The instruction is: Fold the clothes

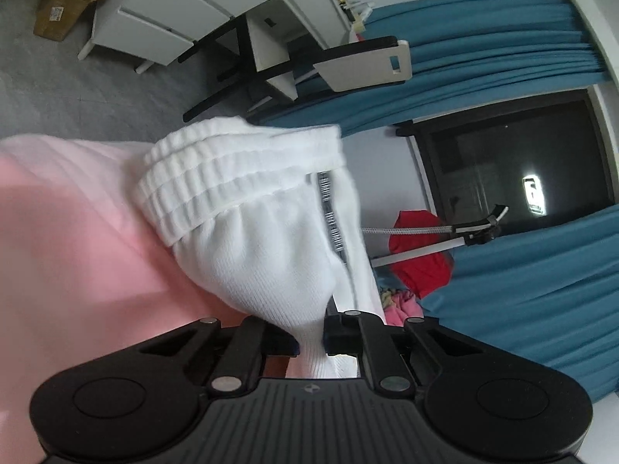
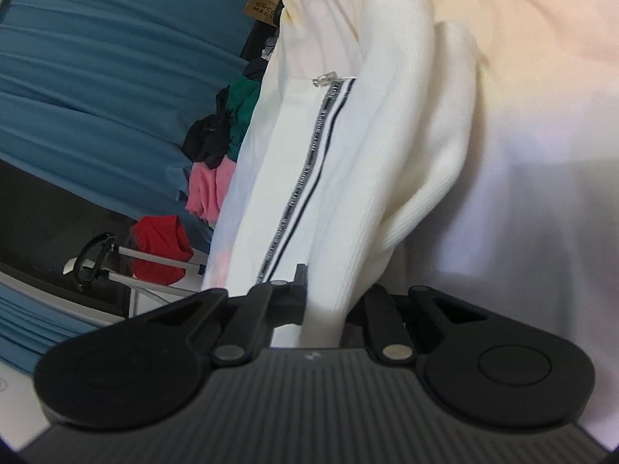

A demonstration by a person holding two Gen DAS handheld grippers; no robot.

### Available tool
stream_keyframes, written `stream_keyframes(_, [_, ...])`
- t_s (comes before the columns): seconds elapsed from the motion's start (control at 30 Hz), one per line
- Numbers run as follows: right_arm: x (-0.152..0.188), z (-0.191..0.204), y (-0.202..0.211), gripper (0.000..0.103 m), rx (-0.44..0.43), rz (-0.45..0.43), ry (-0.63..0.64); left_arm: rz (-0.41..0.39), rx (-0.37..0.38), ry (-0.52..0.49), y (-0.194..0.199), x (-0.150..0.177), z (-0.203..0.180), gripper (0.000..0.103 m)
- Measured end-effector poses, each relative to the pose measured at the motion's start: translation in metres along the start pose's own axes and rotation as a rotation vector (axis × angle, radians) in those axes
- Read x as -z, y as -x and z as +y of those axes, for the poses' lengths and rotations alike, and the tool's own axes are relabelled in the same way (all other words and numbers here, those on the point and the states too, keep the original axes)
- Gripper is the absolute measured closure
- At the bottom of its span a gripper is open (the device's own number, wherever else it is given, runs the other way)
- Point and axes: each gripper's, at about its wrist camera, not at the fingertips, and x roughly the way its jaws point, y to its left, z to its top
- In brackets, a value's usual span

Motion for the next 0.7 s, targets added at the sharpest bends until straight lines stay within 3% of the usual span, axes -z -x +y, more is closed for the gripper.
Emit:
stream_keyframes(0.2, [-0.012, -0.014, 0.047, 0.091, -0.019, 0.008, -0.051, 0.029, 0.013, -0.010, 0.058, 0.005, -0.007, 0.093])
stream_keyframes(0.27, [-0.016, -0.021, 0.060, 0.091, -0.020, 0.013, -0.071, 0.053, -0.016, -0.004, 0.066, 0.009, -0.004, 0.093])
stream_keyframes(0.47, [-0.018, -0.063, 0.044, 0.088, 0.038, 0.107, -0.276, 0.106, -0.124, 0.016, 0.061, 0.010, 0.013, 0.090])
stream_keyframes(0.5, [-0.019, -0.071, 0.042, 0.088, 0.048, 0.122, -0.310, 0.114, -0.144, 0.013, 0.057, 0.009, 0.015, 0.086])
stream_keyframes(0.57, [-0.020, -0.078, 0.039, 0.087, 0.052, 0.129, -0.331, 0.126, -0.177, 0.024, 0.050, 0.009, 0.018, 0.068])
stream_keyframes(0.6, [-0.021, -0.075, 0.038, 0.087, 0.057, 0.117, -0.306, 0.132, -0.176, 0.046, 0.047, 0.008, 0.022, 0.053])
stream_keyframes(0.63, [-0.023, -0.073, 0.037, 0.086, 0.061, 0.105, -0.281, 0.138, -0.160, 0.076, 0.045, 0.006, 0.027, 0.044])
stream_keyframes(0.7, [-0.025, -0.068, 0.036, 0.086, 0.062, 0.081, -0.240, 0.146, -0.132, 0.133, 0.041, 0.002, 0.037, 0.041])
